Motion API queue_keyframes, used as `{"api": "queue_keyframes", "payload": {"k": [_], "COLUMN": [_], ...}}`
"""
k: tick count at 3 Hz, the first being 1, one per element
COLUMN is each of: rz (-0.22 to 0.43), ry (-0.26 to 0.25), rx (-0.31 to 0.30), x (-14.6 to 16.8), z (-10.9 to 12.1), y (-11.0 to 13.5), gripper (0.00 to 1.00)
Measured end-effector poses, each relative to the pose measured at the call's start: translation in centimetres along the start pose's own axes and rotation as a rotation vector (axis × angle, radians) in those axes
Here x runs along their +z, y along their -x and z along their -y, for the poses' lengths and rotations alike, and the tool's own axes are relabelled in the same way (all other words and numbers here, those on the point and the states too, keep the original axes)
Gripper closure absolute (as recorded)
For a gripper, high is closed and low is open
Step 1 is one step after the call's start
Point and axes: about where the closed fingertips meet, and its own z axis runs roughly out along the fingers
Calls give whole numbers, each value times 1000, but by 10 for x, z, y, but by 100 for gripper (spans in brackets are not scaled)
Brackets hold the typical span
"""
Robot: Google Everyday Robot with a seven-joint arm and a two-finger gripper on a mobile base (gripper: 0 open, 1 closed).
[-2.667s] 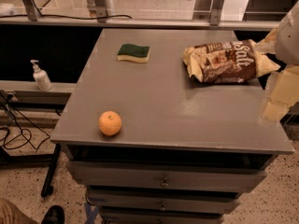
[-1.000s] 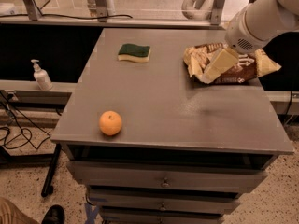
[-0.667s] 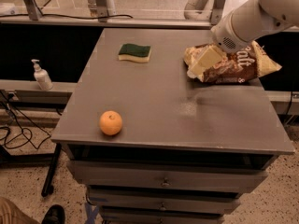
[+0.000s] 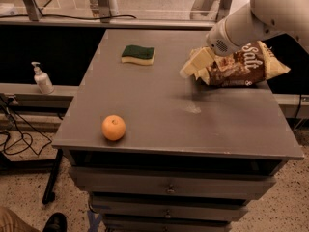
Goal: Move sponge near orange
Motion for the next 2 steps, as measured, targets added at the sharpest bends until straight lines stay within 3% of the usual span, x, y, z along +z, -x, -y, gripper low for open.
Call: {"api": "queue_keyframes", "payload": {"k": [2], "rz": [107], "ry": [92], "rx": [65], "x": [33], "z": [-10], "y": [33], "gripper": [0]}}
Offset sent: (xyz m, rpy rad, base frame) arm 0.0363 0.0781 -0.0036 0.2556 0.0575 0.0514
